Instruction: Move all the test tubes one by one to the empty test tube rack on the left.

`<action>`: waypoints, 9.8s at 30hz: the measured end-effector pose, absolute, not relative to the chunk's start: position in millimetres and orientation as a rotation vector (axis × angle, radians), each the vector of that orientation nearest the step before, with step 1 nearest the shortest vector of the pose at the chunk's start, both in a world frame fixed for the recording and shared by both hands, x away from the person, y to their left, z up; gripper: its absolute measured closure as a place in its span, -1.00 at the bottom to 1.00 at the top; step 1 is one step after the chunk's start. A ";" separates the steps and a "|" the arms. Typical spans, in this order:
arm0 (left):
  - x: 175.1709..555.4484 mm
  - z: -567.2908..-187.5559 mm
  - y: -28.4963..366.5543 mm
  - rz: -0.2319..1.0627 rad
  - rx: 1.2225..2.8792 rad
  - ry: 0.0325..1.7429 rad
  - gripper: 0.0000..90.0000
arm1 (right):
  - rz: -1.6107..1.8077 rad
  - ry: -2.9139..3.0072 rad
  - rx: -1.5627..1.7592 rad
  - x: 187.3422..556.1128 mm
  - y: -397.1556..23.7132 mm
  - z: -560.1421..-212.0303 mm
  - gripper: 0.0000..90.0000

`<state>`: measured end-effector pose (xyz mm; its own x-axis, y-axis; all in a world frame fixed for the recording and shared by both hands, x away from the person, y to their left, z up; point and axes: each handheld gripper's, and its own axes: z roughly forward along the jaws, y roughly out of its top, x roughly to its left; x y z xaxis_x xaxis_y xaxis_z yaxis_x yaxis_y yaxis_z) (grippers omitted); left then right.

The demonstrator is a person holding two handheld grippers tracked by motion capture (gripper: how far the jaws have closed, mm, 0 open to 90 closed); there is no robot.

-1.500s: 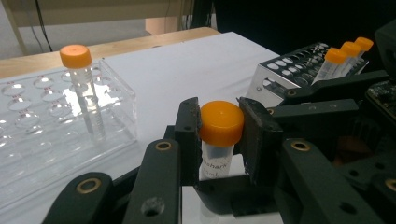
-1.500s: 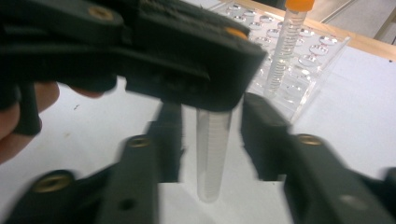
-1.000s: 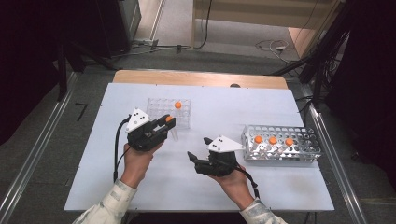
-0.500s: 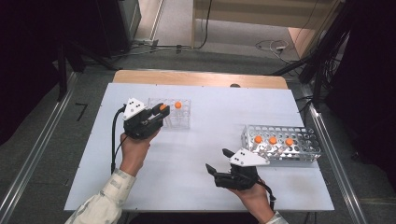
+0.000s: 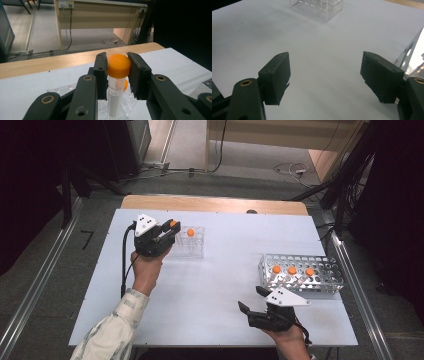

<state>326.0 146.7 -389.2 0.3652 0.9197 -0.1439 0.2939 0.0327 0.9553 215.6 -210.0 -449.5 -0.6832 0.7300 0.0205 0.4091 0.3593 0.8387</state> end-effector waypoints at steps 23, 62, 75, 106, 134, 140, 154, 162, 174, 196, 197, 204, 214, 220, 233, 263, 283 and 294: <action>355.6 -404.7 135.7 0.730 1.524 1.188 0.55 | 1.260 2.222 1.063 212.2 -234.0 -449.2 -0.50; 330.4 -419.6 130.0 0.681 1.555 1.182 -0.08 | 1.223 2.119 1.133 211.1 -261.8 -448.4 -0.46; 290.0 -437.1 129.8 0.661 1.576 1.153 -0.41 | 1.150 1.935 1.272 215.0 -305.9 -447.1 -0.45; 255.9 -454.7 131.7 0.621 1.615 1.126 -0.47 | 1.060 1.755 1.338 259.4 -326.6 -461.0 0.14; 253.4 -456.8 128.5 0.616 1.636 1.113 -0.48 | 1.184 1.624 1.215 233.0 -325.6 -407.2 0.58; 252.2 -455.7 129.7 0.615 1.630 1.112 -0.49 | 1.224 1.672 1.203 215.9 -323.5 -402.0 0.58; 251.7 -455.6 127.8 0.616 1.630 1.110 -0.52 | 1.322 1.893 1.079 196.8 -273.2 -415.3 0.58; 251.9 -456.5 124.8 0.605 1.641 1.101 -0.52 | 1.322 1.980 0.998 209.4 -239.9 -430.8 0.59; 246.9 -451.7 117.7 0.582 1.641 1.064 -0.51 | 1.296 2.070 0.951 232.4 -196.8 -442.1 0.59; 240.4 -441.9 101.2 0.550 1.628 1.001 -0.51 | 1.292 2.200 0.840 250.6 -132.9 -456.1 0.59; 240.5 -441.4 100.8 0.549 1.632 0.992 -0.51 | 1.292 2.202 0.839 250.8 -130.6 -456.1 0.59; 239.0 -437.7 92.9 0.541 1.640 0.961 -0.47 | 1.308 2.226 0.818 251.5 -113.6 -456.7 0.59; 236.3 -434.1 87.4 0.514 1.651 0.906 -0.28 | 1.317 2.244 0.818 255.5 -100.3 -458.3 0.59; 236.2 -435.4 84.2 0.498 1.665 0.883 -0.09 | 1.334 2.247 0.812 254.8 -95.7 -456.0 0.59; 236.6 -438.1 82.9 0.493 1.687 0.854 0.52 | 1.348 2.259 0.795 253.1 -89.3 -453.7 0.59; 274.8 -414.6 137.3 0.587 1.581 1.067 0.55 | 1.305 2.246 0.939 225.8 -192.0 -442.0 -0.37; 311.1 -397.0 158.2 0.686 1.519 1.167 0.55 | 1.243 2.139 1.110 210.8 -262.0 -446.2 -0.41; 331.1 -387.4 157.1 0.726 1.503 1.177 0.55 | 1.247 2.111 1.141 213.0 -269.6 -446.1 -0.41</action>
